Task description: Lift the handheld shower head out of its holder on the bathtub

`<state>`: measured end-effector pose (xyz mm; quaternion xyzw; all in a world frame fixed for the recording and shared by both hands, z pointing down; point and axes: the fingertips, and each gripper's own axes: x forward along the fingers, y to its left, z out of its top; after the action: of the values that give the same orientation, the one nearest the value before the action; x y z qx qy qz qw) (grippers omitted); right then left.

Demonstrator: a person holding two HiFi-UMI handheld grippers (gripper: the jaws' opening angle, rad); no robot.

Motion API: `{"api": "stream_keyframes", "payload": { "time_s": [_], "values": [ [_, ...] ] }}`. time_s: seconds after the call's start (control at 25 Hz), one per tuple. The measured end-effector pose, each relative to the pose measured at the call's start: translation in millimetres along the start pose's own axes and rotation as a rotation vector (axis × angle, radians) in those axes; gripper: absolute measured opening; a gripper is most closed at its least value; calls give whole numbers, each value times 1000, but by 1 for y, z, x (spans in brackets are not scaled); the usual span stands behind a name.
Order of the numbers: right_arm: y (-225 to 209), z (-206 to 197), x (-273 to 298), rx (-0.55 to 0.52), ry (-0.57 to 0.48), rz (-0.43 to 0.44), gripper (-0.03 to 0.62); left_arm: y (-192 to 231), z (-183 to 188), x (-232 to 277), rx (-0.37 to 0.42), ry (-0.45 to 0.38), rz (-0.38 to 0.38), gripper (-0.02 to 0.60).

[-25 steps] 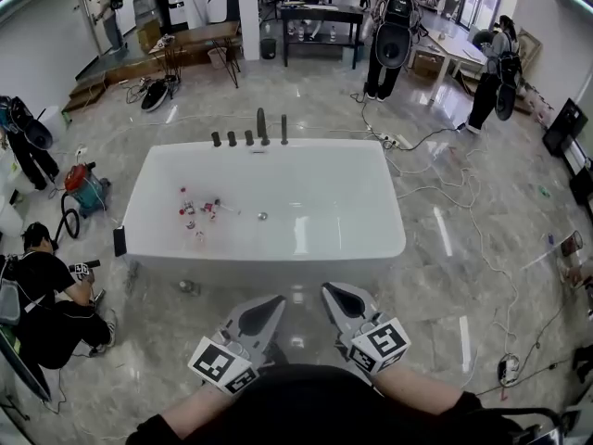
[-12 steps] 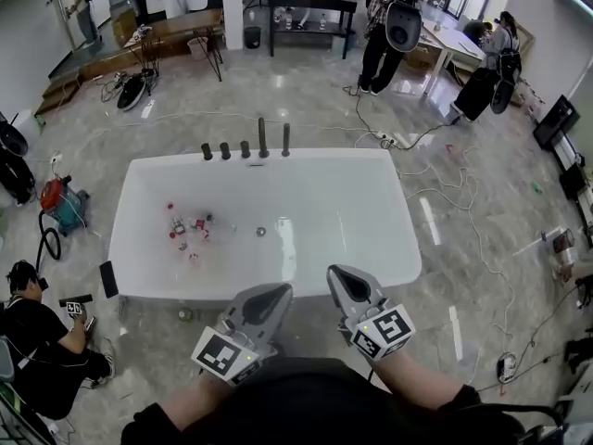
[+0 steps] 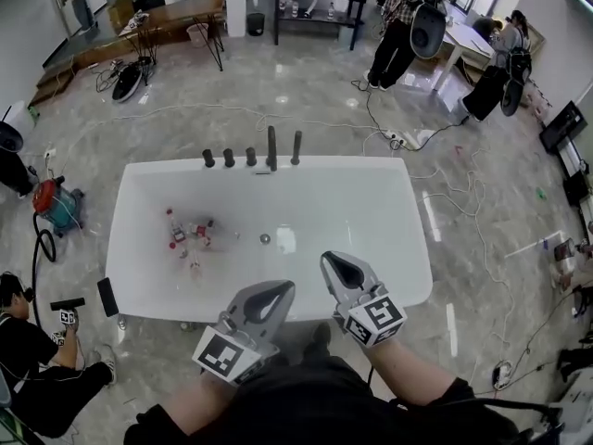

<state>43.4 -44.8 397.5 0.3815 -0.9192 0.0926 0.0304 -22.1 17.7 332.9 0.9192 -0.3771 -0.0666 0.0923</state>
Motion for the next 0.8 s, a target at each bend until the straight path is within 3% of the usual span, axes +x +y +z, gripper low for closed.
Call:
{"api": "stream_keyframes", "payload": {
  "time_s": [0.8],
  "values": [
    [-138, -42, 124, 17, 105, 40, 67, 56, -24, 78, -58, 30, 134, 0]
  ]
}}
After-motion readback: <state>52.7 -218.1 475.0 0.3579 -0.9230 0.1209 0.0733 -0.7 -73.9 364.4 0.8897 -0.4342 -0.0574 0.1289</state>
